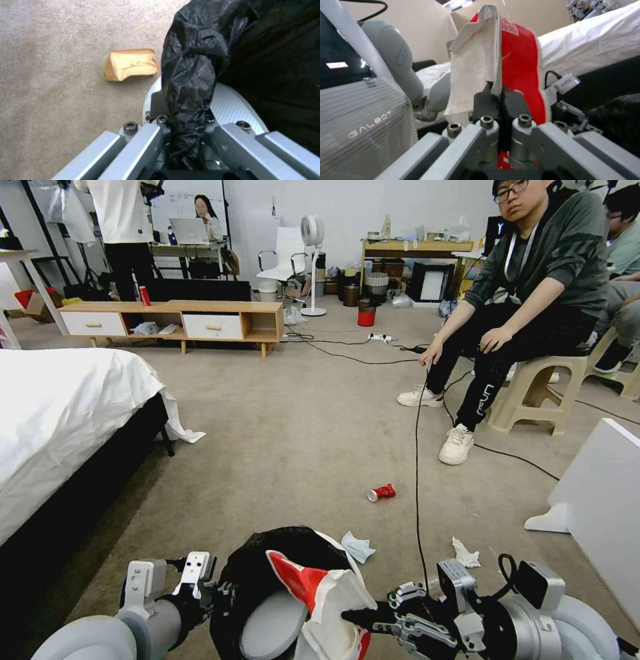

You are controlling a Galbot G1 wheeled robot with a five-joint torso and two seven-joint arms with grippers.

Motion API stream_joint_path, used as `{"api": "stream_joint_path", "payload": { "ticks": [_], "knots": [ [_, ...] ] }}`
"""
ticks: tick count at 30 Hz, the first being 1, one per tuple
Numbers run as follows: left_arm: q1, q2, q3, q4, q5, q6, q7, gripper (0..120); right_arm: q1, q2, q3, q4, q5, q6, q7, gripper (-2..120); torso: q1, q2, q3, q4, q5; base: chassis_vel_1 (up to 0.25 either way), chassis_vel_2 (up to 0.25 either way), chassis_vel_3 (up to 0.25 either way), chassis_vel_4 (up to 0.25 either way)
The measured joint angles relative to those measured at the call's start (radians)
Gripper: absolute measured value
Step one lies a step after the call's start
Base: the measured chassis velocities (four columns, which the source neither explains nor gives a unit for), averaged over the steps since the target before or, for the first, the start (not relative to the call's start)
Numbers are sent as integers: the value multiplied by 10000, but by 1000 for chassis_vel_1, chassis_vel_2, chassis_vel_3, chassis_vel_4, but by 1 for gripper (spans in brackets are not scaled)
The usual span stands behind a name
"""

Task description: Pick up the trash bin and place the garbage on the floor into it.

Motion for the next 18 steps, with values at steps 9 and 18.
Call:
{"api": "stream_joint_path", "payload": {
  "ticks": [9, 18],
  "knots": [
    [147, -12, -19, -111, -28, 0, -10, 1, 1062, 523, -1049, -344, -61, 44, 67, 0, 0, 0, 0, 3, 2, 0, 0, 0, 0],
    [174, 464, -53, -181, -62, 0, -369, 1, 1343, 660, -1426, -485, -75, 46, 123, 0, 0, 0, 0, 0, 0, 0, 0, 0, 0]
  ]
}}
